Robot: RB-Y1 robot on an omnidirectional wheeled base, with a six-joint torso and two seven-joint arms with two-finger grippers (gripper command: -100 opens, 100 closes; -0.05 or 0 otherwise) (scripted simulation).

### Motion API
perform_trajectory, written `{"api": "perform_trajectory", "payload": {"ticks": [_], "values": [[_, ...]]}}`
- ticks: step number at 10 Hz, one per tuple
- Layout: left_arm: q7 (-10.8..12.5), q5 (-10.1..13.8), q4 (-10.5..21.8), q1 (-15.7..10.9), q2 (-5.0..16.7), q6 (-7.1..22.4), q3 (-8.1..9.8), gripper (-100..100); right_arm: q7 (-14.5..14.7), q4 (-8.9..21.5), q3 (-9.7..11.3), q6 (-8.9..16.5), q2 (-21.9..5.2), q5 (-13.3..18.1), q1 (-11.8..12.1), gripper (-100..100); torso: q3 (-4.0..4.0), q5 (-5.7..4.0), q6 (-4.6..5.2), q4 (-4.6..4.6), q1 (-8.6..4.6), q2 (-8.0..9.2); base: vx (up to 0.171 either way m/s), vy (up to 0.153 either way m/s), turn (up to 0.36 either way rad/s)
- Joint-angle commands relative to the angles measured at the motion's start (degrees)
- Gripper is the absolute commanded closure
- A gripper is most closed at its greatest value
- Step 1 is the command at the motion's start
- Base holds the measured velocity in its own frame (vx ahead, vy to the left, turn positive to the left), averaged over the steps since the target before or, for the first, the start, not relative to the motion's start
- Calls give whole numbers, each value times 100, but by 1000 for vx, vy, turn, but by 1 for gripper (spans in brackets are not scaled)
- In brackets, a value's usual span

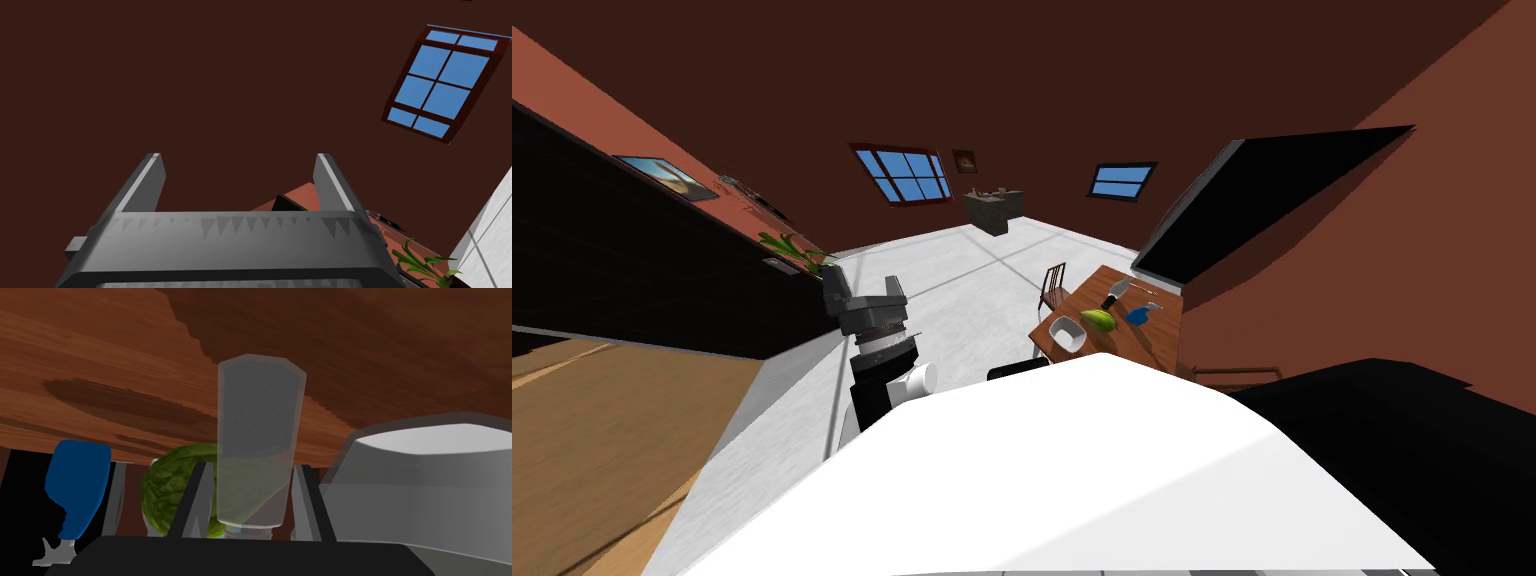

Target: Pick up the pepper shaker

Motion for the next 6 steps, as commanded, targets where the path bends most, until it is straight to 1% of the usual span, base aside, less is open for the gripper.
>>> {"api": "perform_trajectory", "payload": {"ticks": [1,2,3,4,5,6], "values": [[0,0,0,0,0,0,0,0,-27,286,-109,-98,-200,-178,-61,100,0,0,0,0,0,0,-48,81,265],[0,0,0,-1,0,0,-1,0,-90,472,-163,-127,-357,-319,-82,100,-3,2,-5,1,-1,-7,-65,87,366],[0,0,0,-1,0,0,0,0,-90,347,-163,-127,-357,-319,-82,100,-1,3,-7,3,4,-4,-56,71,93],[0,0,0,0,0,0,0,0,-90,452,-163,-127,-357,-319,-82,100,-3,3,2,0,-2,-5,-23,31,-60],[0,0,0,1,1,0,1,0,-90,480,-163,-127,-357,-319,-82,100,-8,-2,6,-4,-14,-13,-3,3,-18],[0,0,0,1,1,0,1,0,-152,651,-217,-155,-514,-460,-104,100,-12,-4,4,-3,-26,-22,-30,41,275]]}}
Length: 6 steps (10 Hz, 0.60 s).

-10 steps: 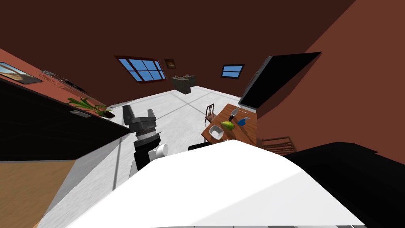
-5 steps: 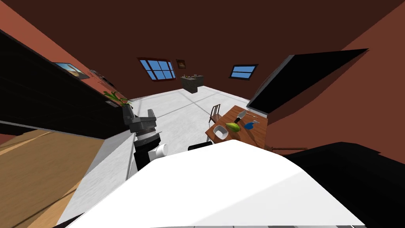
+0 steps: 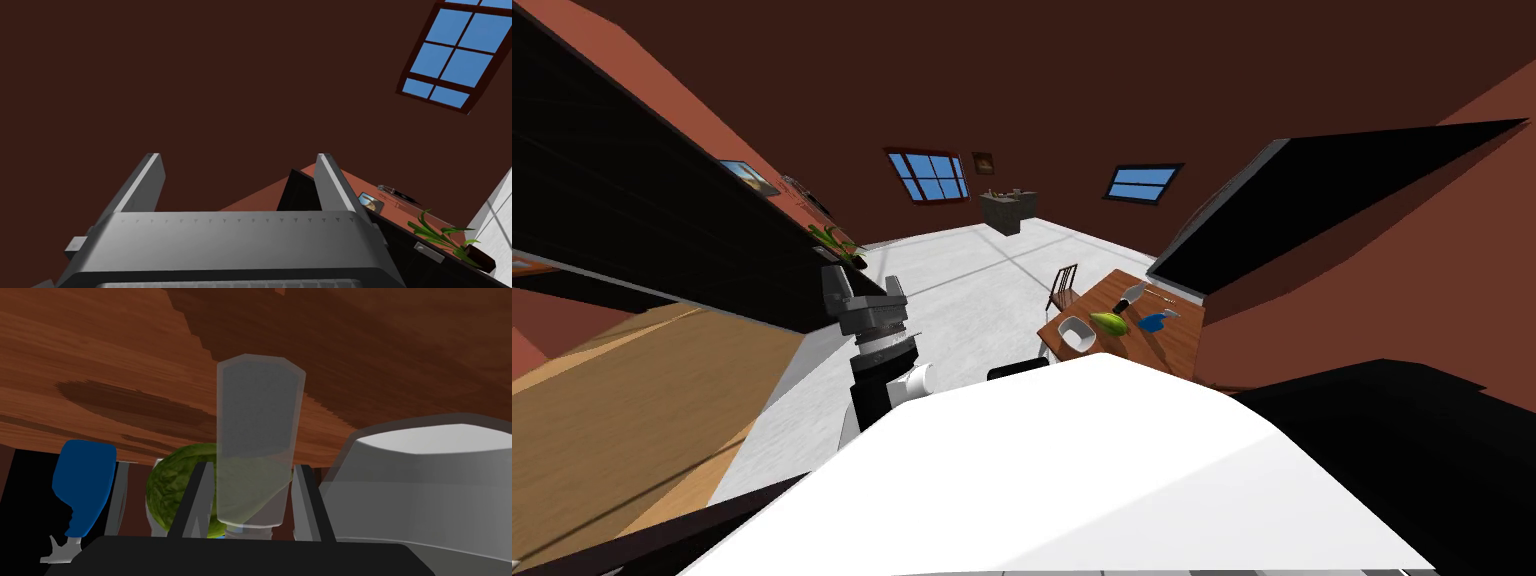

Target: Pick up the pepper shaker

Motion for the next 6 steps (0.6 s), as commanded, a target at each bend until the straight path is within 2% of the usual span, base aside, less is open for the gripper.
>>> {"api": "perform_trajectory", "payload": {"ticks": [1,2,3,4,5,6], "values": [[0,0,0,0,0,0,0,0,-146,60,-22,22,-170,-188,58,100,0,0,0,0,0,0,-68,89,381],[0,0,0,0,0,0,0,0,-209,232,-76,-7,-327,-330,36,100,7,2,1,1,18,13,-75,119,324],[0,0,0,0,-1,0,0,0,-209,346,-76,-7,-327,-330,36,100,10,6,3,3,28,17,-47,83,127],[0,0,0,1,0,0,0,0,-209,297,-76,-7,-327,-330,36,100,8,3,12,-1,24,17,-23,34,-21],[0,0,0,1,0,0,1,0,-271,403,-131,-35,-484,-471,15,100,5,2,15,-1,9,10,-35,53,235],[0,0,0,0,0,0,0,0,-333,541,-185,-64,-641,-612,-6,100,6,4,5,2,8,9,-57,96,409]]}}
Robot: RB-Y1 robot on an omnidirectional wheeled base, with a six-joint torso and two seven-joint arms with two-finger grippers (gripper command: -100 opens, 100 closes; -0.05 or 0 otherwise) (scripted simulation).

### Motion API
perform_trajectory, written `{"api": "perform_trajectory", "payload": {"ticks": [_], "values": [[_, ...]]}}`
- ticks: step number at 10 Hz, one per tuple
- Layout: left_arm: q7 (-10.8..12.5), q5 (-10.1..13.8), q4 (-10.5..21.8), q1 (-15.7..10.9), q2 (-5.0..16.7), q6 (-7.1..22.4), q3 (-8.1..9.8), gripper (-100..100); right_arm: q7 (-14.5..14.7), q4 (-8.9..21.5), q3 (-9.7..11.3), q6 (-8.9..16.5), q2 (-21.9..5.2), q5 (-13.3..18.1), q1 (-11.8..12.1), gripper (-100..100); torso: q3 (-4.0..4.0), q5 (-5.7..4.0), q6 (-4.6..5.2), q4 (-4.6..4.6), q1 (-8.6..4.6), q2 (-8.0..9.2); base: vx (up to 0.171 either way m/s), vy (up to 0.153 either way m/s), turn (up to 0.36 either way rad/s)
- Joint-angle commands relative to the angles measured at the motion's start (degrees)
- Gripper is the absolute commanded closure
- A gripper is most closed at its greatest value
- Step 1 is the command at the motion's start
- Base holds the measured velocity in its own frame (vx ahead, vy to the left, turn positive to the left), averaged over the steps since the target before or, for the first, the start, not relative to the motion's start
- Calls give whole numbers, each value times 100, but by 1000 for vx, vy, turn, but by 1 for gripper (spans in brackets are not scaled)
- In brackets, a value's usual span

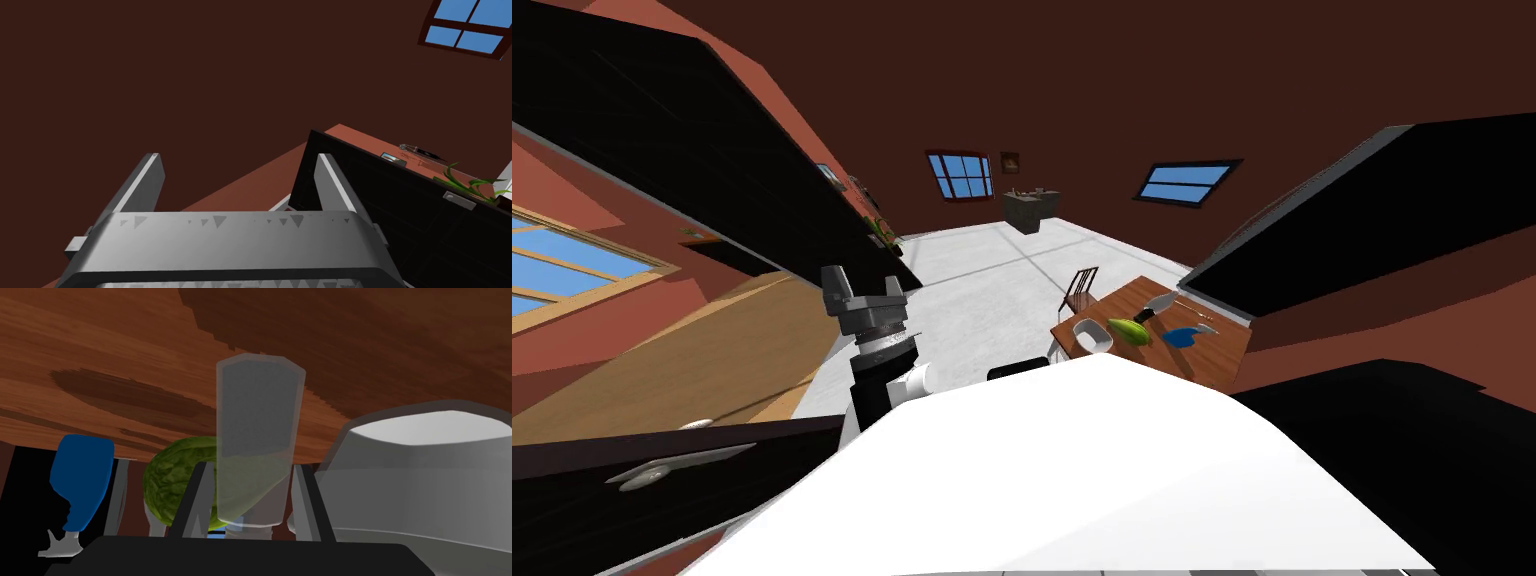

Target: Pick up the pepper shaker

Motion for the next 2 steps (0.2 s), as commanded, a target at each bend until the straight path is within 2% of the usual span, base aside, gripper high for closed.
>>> {"api": "perform_trajectory", "payload": {"ticks": [1,2], "values": [[0,0,0,0,0,0,0,0,0,0,0,0,0,0,0,100,0,0,0,0,0,0,-22,40,76],[0,0,0,2,1,0,1,0,4,33,-13,-35,-22,-18,-21,0,-5,-4,11,-5,-12,-5,-2,7,-13]]}}
